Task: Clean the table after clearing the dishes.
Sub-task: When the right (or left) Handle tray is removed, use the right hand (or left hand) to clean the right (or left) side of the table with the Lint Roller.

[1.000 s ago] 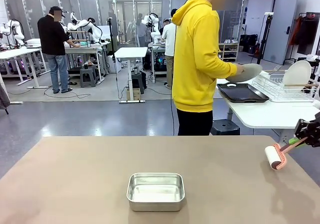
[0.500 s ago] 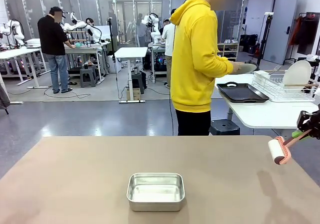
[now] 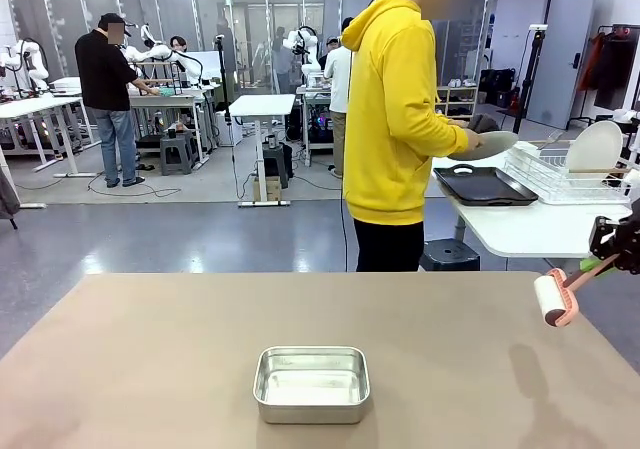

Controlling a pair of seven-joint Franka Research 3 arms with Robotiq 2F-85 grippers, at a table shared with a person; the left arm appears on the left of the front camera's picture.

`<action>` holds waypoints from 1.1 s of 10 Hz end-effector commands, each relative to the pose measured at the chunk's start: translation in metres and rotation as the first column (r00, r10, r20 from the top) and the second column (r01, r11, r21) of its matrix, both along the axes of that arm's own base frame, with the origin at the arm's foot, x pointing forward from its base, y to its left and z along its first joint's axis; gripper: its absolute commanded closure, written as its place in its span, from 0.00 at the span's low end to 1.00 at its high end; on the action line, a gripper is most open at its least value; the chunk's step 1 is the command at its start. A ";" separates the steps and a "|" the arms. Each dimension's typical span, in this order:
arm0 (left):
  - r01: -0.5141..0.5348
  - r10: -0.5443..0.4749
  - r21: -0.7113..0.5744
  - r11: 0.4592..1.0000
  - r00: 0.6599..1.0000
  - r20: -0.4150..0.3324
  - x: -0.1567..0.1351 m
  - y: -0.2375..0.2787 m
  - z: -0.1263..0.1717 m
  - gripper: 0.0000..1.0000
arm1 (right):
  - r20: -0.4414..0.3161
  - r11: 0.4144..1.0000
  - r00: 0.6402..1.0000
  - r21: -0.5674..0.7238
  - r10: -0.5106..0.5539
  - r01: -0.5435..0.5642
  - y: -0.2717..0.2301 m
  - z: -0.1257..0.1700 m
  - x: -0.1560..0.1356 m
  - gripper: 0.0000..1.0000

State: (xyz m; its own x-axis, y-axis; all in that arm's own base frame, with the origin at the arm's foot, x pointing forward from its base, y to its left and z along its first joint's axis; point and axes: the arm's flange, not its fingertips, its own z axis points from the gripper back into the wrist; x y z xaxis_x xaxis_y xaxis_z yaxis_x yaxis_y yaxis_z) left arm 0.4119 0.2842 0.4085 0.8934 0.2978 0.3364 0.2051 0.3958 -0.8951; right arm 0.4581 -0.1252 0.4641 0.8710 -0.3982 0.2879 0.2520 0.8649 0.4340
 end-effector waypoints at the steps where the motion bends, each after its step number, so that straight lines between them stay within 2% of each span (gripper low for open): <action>1: -0.004 0.005 0.004 1.000 1.000 -0.011 -0.006 -0.003 0.003 0.00 | 0.009 1.000 1.000 0.001 0.010 -0.010 0.000 0.000 0.000 0.79; 11: -0.004 0.005 0.004 1.000 1.000 -0.011 -0.006 -0.003 0.003 0.00 | 0.009 1.000 1.000 0.001 0.010 -0.010 0.000 0.000 0.000 0.79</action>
